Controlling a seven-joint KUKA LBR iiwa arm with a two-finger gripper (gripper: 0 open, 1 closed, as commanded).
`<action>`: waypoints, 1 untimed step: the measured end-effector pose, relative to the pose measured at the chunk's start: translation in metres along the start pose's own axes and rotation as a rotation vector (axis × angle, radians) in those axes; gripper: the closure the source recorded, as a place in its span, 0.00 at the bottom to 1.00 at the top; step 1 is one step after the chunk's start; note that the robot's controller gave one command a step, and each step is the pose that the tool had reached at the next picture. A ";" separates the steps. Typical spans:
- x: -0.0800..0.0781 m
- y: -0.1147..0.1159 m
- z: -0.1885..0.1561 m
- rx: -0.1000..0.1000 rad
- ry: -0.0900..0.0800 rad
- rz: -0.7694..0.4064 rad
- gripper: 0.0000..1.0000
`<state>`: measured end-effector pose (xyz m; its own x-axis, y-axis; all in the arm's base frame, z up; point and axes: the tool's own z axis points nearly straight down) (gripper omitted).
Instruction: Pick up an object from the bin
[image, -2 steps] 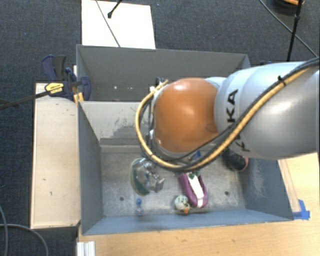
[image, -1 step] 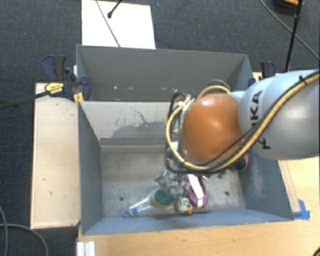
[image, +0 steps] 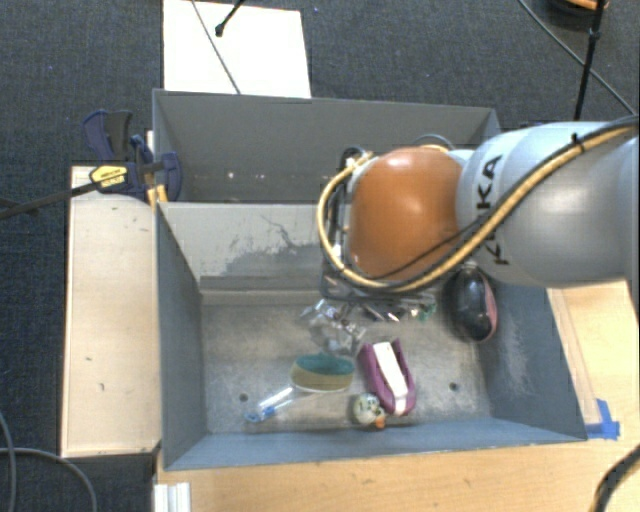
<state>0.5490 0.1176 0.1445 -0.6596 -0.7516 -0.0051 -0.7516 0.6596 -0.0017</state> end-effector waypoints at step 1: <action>-0.019 0.000 0.013 0.001 0.000 0.591 1.00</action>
Offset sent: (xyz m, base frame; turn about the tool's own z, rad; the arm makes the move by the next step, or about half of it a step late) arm 0.0121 0.0139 -0.0131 0.5909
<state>0.5619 0.1320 0.1316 -0.9665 -0.2567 -0.0050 -0.2567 0.9665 0.0006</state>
